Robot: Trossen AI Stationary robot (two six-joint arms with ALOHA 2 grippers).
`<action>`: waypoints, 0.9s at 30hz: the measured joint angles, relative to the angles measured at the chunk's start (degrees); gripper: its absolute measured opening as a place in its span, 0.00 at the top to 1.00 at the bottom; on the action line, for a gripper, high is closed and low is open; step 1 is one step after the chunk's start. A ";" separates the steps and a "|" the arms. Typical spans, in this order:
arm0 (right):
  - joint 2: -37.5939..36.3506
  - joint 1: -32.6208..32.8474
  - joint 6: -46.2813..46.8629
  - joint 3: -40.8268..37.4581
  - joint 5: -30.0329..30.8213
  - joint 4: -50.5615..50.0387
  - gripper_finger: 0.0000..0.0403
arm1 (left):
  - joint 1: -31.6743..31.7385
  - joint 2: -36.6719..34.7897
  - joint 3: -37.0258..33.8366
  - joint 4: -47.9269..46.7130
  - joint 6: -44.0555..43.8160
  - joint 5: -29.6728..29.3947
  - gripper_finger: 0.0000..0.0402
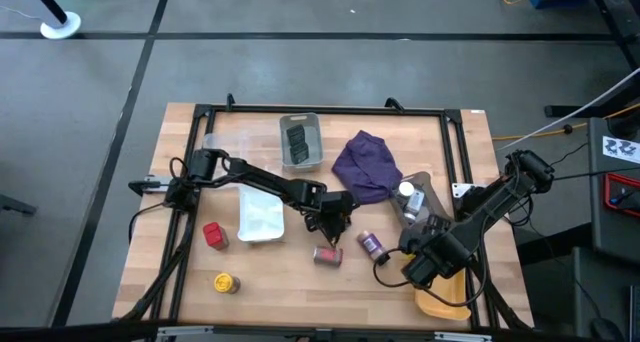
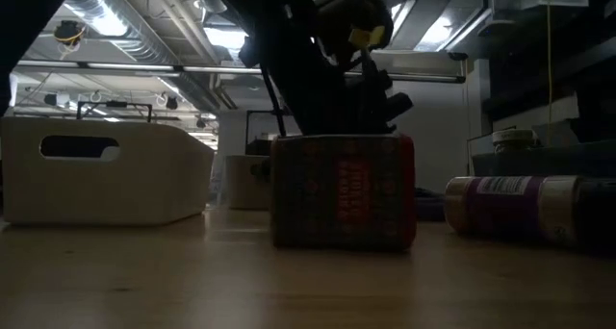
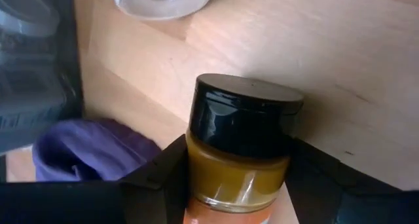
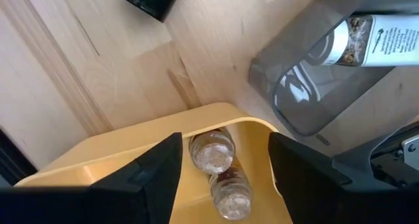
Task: Sort spices by type
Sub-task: Put the center black seasoning bottle into the top right transparent bin
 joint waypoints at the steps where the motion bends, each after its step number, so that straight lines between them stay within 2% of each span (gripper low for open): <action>1: -0.01 -0.01 -0.02 0.00 0.00 0.01 0.44 | 0.02 0.00 0.25 -0.20 -0.55 -0.22 0.54; 7: 0.01 0.00 -2.12 0.00 0.00 -0.23 0.44 | 0.38 -2.33 2.15 -1.90 -7.07 -2.97 0.52; 13: -0.28 0.00 -5.52 0.31 2.14 -3.85 0.44 | 0.59 -6.61 2.55 -3.53 -18.20 -6.27 0.53; 19: -1.98 0.04 -11.36 0.33 7.83 -7.08 0.44 | 0.57 -12.96 2.59 -6.91 -33.95 -6.62 0.52; 27: -3.99 0.00 -18.07 0.37 21.57 -7.27 0.44 | 0.56 -20.72 2.61 -12.74 -51.24 -6.51 0.51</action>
